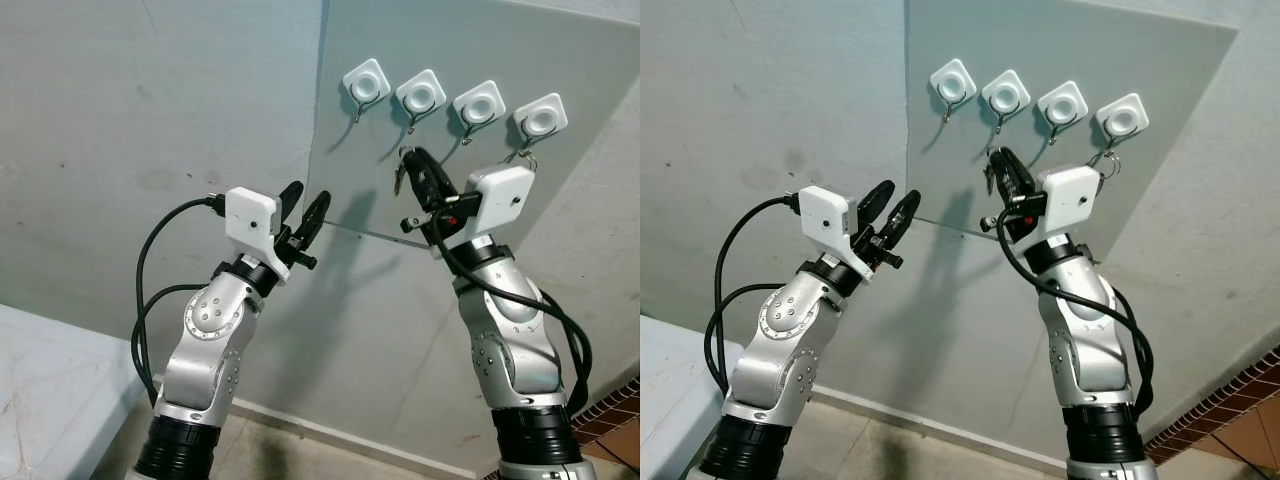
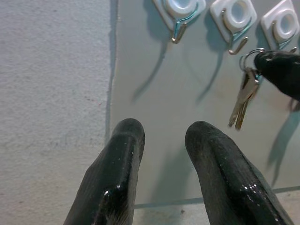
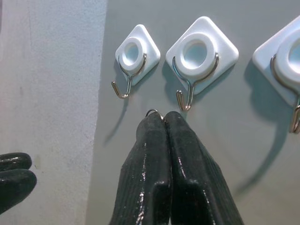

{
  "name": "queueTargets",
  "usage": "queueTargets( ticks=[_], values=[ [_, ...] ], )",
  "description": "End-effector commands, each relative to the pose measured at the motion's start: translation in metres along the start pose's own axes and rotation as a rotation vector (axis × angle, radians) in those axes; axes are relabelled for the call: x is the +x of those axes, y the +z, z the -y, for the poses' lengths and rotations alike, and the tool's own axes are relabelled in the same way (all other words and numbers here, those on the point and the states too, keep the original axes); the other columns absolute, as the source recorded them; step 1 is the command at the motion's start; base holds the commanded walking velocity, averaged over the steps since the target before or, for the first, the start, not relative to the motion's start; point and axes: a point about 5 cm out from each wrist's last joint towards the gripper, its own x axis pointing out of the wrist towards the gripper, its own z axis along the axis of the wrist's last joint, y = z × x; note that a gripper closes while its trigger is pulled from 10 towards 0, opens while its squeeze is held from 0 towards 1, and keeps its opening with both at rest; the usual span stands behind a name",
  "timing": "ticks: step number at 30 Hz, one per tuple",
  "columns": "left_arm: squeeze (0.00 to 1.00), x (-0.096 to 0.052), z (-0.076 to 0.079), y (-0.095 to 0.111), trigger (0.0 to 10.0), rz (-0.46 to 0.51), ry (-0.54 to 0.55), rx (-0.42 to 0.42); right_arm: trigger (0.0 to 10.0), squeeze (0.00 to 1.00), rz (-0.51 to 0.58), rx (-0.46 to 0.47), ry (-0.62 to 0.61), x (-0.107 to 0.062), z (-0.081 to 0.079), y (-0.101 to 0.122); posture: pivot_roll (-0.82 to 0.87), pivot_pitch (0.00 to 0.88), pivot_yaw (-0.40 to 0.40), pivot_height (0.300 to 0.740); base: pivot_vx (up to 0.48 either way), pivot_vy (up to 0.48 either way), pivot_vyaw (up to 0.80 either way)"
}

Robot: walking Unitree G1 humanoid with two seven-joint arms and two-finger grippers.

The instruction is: Hang keys on a hook

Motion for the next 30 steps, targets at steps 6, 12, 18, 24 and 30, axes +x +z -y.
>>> queueTargets(
  ticks=[6,12,18,24,30],
  values=[
    [0.0,0.006,0.006,0.011,10.0,0.033,-0.047,0.02,10.0,0.0,0.02,0.021,0.039,0.011,-0.005,0.005,0.13,0.0,-0.072,0.74,0.0,0.0,0.0],
    [0.0,0.006,0.005,0.017,10.0,0.047,-0.041,0.022,10.0,0.0,0.027,0.069,0.09,0.022,-0.015,0.006,0.14,0.0,-0.084,0.74,0.0,0.0,0.0],
    [0.0,0.006,0.005,0.02,10.0,0.053,-0.034,0.026,10.0,0.0,0.03,0.122,0.126,0.03,-0.026,0.006,0.15,0.0,-0.089,0.74,0.0,0.0,0.0],
    [0.0,0.005,0.006,0.022,10.0,0.056,-0.034,0.024,10.0,0.0,0.032,0.17,0.136,0.036,-0.029,0.006,0.15,0.0,-0.093,0.74,0.0,0.0,0.0],
    [0.0,0.006,0.008,0.024,10.0,0.06,-0.044,0.031,10.0,0.0,0.034,0.208,0.12,0.043,-0.03,0.007,0.16,0.0,-0.094,0.74,0.0,0.0,0.0]
  ],
)
